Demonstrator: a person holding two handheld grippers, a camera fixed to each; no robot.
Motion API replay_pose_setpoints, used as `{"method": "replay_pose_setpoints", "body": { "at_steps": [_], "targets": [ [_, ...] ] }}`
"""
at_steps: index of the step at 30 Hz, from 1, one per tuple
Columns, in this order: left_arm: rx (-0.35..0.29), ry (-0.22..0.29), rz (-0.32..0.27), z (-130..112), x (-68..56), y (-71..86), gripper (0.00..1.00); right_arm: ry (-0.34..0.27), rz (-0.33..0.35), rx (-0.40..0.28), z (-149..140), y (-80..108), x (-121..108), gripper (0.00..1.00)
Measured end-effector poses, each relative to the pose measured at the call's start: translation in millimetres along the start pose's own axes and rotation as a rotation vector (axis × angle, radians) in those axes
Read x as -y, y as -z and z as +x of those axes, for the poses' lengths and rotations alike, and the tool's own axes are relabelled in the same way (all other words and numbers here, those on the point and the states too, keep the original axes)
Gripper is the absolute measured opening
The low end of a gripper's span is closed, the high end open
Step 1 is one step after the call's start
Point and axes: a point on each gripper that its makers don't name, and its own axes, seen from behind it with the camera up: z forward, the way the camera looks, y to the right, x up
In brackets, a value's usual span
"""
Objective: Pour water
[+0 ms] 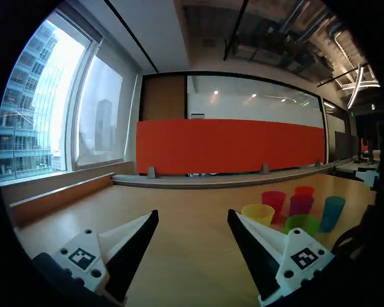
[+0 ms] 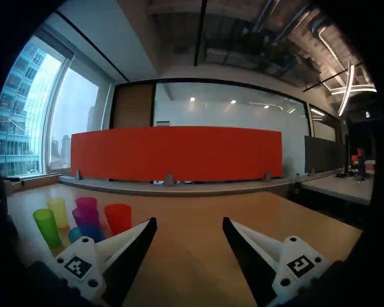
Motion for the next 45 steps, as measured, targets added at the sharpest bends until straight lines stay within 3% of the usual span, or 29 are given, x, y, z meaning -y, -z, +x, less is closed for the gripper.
{"method": "replay_pose_setpoints", "body": {
  "at_steps": [23, 29, 45],
  "targets": [
    [0.008, 0.016, 0.008, 0, 1.0, -0.8, 1.00, 0.009, 0.012, 0.003, -1, 0.6, 4, 1.00],
    [0.006, 0.030, -0.008, 17, 2.8, -3.0, 1.00, 0.046, 0.032, 0.035, 3, -0.9, 10, 1.00],
    [0.038, -0.002, -0.094, 100, -10.7, -14.5, 1.00, 0.060, 0.079, 0.046, 99, -11.3, 20, 1.00]
  ]
}}
